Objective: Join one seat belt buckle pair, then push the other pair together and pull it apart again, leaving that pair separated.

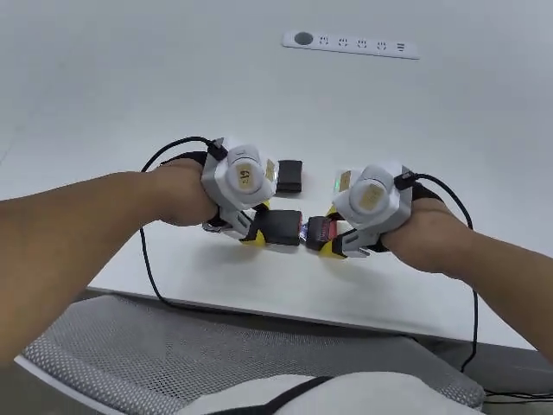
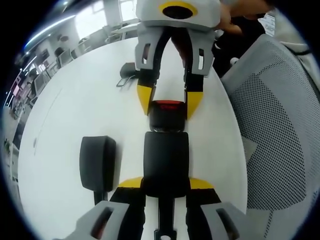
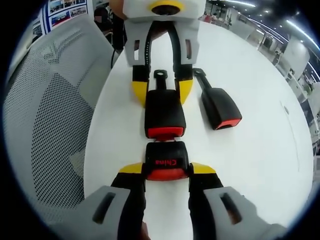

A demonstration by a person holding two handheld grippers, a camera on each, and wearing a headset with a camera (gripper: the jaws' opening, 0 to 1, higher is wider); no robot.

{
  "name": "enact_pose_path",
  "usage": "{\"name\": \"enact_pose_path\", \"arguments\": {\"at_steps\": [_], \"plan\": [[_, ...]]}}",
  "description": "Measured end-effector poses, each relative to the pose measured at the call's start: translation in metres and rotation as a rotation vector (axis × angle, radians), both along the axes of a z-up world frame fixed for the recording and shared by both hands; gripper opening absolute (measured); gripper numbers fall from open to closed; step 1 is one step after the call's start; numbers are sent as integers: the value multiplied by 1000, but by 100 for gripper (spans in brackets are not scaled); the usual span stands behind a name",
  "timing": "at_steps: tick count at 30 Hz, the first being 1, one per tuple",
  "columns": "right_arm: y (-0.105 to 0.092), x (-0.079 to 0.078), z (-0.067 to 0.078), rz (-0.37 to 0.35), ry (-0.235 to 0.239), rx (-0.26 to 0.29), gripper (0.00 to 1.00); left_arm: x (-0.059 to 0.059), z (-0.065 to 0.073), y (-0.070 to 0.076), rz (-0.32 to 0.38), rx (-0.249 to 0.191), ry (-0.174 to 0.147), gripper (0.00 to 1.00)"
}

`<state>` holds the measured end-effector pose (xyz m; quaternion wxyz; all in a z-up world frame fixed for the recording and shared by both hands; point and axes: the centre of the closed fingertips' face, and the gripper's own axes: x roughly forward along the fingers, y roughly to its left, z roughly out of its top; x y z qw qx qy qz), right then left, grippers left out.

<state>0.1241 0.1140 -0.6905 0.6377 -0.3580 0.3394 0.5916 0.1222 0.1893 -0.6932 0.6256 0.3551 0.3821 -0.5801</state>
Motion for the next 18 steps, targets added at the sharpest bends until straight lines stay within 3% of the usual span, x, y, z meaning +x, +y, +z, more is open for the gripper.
{"name": "enact_pose_path", "arguments": {"at_steps": [18], "plan": [[-2, 1, -1, -29, 14, 29, 31, 1, -1, 1, 19, 19, 13, 31]]}}
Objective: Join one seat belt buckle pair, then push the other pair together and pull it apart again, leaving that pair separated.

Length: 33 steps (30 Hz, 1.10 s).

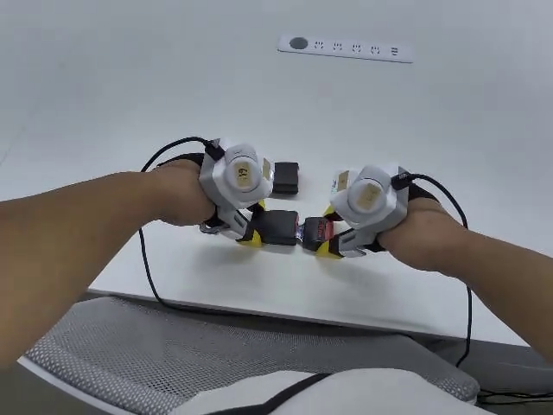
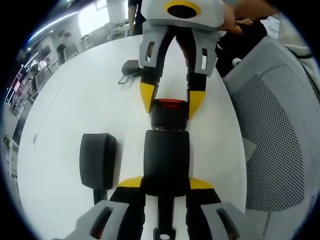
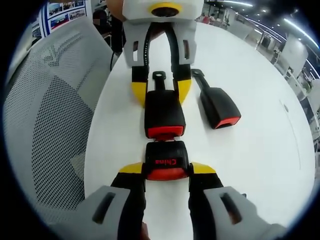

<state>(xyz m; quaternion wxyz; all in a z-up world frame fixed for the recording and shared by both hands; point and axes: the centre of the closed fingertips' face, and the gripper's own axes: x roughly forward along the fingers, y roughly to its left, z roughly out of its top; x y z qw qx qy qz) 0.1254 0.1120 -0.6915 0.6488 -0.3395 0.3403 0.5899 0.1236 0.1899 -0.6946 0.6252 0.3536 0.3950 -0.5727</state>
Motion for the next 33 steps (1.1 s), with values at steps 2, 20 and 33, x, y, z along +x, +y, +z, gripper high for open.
{"name": "enact_pose_path", "arguments": {"at_steps": [2, 20, 33], "plan": [[0, 1, 0, -4, 1, 3, 31, 0, 0, 0, -5, 5, -2, 31], [1, -5, 2, -9, 9, -32, 34, -1, 3, 0, 84, 45, 21, 33], [7, -3, 24, -15, 4, 10, 36, 5, 39, -7, 90, -43, -41, 36]]}}
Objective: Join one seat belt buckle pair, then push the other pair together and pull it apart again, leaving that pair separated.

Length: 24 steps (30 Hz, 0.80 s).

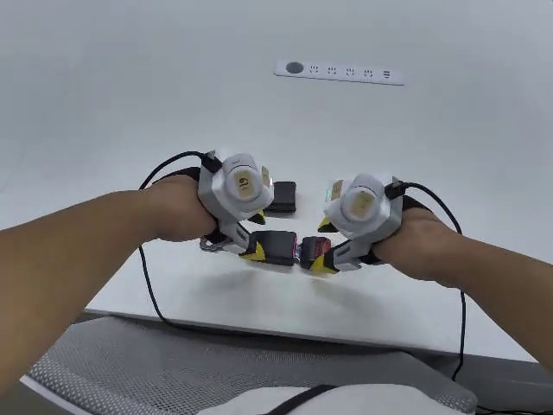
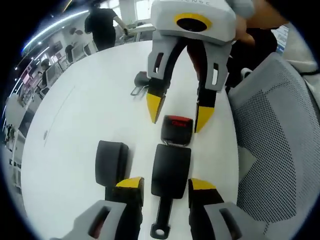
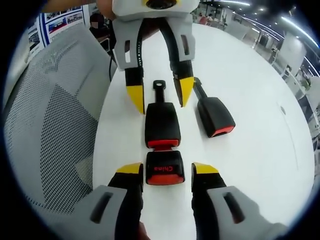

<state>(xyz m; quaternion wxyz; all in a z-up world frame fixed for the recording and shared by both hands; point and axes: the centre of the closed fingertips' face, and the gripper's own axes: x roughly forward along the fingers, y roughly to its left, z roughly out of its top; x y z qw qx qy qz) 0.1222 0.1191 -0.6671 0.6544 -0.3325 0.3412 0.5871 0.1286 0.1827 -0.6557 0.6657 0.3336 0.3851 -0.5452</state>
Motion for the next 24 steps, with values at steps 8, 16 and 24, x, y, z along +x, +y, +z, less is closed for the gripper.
{"name": "enact_pose_path", "arguments": {"at_steps": [8, 16, 24], "plan": [[-11, 18, 9, -21, -26, 8, 33, 31, 20, -5, 1, -29, -53, 35], [-42, 46, 10, -63, -57, -7, 30, 61, 15, 5, 29, -35, -59, 36], [-74, 70, 4, -106, -70, -37, 31, 76, 9, 3, 30, -21, -67, 36]]}}
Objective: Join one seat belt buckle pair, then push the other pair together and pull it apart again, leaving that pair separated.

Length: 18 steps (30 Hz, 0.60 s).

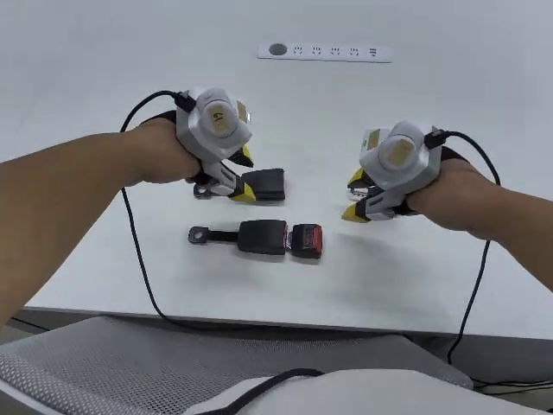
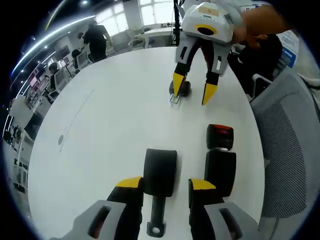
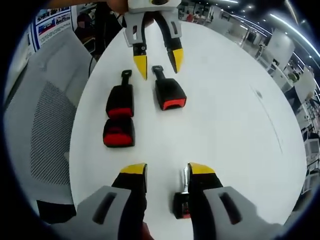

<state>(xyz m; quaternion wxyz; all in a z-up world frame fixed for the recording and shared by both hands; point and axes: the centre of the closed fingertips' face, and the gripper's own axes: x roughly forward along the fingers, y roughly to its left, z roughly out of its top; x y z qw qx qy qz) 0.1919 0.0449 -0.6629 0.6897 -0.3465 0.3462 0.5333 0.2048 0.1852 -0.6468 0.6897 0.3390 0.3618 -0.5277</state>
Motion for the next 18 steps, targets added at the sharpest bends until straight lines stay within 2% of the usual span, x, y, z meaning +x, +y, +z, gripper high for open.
{"name": "enact_pose_path", "arguments": {"at_steps": [3, 5, 8, 11, 13, 16, 18], "plan": [[-12, 6, -4, 1, -12, -21, 32, 3, -8, -1, -28, 20, -9, 36], [-22, 10, -8, -2, -19, -37, 33, 10, -12, 3, -14, 32, -10, 36], [-36, 14, -6, -25, -22, -38, 33, 17, -15, 4, -17, 33, -14, 38], [-46, 22, -8, -34, -36, -54, 33, 17, -13, 3, -51, 25, -13, 38], [-50, 26, -10, -43, -35, -50, 33, 19, -16, 7, -63, 36, -6, 38], [-52, 24, -14, -56, -15, -48, 33, 19, -18, 9, -70, 55, 9, 38], [-55, 23, -18, -57, -9, -51, 33, 17, -21, 9, -90, 74, 0, 39]]}}
